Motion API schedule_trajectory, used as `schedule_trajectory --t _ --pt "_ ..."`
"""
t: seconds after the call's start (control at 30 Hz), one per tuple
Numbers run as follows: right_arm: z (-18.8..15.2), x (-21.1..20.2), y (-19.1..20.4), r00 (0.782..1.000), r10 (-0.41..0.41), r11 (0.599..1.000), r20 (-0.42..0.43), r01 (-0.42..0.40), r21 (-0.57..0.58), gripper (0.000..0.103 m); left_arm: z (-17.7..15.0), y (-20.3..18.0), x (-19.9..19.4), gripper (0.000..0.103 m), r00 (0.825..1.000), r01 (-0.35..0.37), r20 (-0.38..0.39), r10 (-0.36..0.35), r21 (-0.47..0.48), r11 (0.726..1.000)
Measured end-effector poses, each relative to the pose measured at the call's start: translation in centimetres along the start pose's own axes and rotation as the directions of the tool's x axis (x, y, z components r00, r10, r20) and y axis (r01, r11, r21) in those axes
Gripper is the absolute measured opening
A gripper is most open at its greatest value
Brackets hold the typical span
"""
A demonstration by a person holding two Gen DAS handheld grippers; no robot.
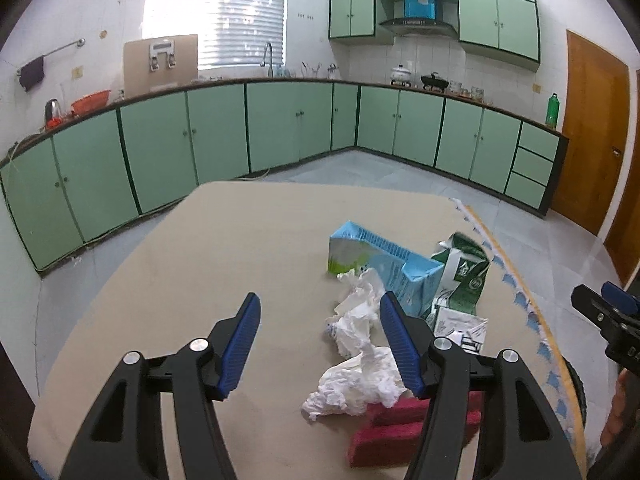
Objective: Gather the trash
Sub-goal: 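Move both open grippers back over the tissues and milk carton on the table, then grasp the crumpled white tissue with the left gripper while the right gripper approaches the carton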
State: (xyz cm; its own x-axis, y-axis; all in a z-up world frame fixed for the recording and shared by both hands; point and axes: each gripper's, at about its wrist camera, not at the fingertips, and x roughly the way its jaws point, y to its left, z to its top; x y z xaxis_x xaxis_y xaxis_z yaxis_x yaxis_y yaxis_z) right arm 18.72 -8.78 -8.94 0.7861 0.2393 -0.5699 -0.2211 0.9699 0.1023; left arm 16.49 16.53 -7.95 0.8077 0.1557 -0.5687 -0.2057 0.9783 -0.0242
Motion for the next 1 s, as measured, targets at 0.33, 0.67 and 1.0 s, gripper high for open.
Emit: schedule_trajectory --t 0.33,0.67,1.0 --pt "0.7 2.6 1.8 1.000 0.012 0.999 -0.019 -0.012 -0.033 0.095 0.7 0.4 3.5 0.061 0.997 0.050 -0.050 -0.052 -0.022 0.998" --pt "1.2 4.6 2.5 0.999 0.014 0.999 -0.039 -0.016 -0.039 0.095 1.2 0.0 6.3 0.058 0.987 0.101 -0.129 -0.100 0.004 0.995" --pt "1.5 5.6 3.2 0.998 0.020 0.998 -0.054 -0.023 -0.054 0.095 1.1 -0.7 7.5 0.011 0.969 0.177 -0.179 -0.172 0.012 0.984"
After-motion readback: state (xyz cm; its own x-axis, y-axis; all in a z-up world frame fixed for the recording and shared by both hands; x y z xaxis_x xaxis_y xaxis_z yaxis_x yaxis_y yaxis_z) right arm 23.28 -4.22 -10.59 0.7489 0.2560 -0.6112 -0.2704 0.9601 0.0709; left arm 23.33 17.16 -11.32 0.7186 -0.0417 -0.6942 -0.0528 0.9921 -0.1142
